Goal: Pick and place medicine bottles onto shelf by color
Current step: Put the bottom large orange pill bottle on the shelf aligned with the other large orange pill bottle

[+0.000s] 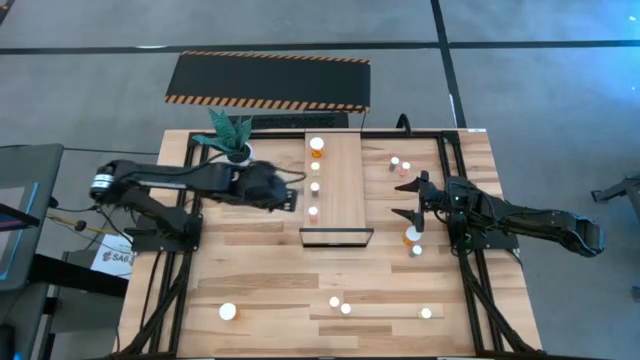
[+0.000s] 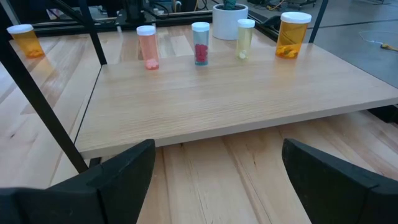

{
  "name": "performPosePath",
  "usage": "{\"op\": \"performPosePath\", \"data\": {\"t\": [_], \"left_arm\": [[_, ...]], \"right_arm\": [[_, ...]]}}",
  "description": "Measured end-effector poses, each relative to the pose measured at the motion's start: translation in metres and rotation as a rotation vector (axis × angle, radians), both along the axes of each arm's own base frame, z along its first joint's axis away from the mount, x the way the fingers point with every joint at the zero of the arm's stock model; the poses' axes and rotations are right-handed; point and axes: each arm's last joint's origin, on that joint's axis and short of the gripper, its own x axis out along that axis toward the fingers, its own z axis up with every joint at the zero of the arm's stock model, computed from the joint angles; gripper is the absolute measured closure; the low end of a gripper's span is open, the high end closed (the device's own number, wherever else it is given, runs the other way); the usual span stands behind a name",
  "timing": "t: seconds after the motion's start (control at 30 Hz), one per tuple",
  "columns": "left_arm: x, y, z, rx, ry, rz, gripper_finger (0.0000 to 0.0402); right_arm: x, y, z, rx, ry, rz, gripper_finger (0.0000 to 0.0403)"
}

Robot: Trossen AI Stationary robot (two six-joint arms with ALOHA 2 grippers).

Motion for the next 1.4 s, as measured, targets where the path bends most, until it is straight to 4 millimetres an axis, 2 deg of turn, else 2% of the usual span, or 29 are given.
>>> {"op": "performPosePath", "data": {"t": [0.13,0.2,0.33,0.43,0.57,0.77,0.97,1.17,1.4], "left_arm": [[-0.028,-0.026,0.011,0.108,0.007,0.056,0.0234],[-0.039,-0.039,0.011,0.169,-0.015,0.083,0.0243],[-0.060,-0.060,-0.008,0.273,-0.052,0.101,0.0272],[-0.072,-0.067,-0.027,0.293,-0.096,0.134,0.0291],[-0.077,-0.075,-0.046,0.172,-0.146,0.173,0.0312],[-0.077,-0.083,-0.065,-0.233,-0.012,0.329,0.0322],[-0.069,-0.100,-0.078,-0.465,0.133,0.382,0.0290],[-0.062,-0.125,-0.097,-0.595,0.272,0.421,0.0227],[-0.065,-0.158,-0.108,-0.688,0.306,0.446,0.0155]], "right_arm": [[0.000,0.000,0.000,0.000,0.000,0.000,0.0029],[0.000,0.000,0.000,0.000,0.001,0.000,0.0029],[0.000,0.000,0.000,0.000,0.001,0.000,0.0029],[0.000,0.000,0.000,0.000,0.001,0.000,0.0029],[0.000,0.000,0.000,0.000,0.001,0.000,0.0029],[0.000,0.000,0.000,0.000,0.000,0.000,0.0029],[0.000,0.000,0.000,0.000,0.001,0.000,0.0029],[0.000,0.000,0.000,0.000,0.000,0.000,0.0029],[0.000,0.000,0.000,0.000,0.000,0.000,0.0029]]}}
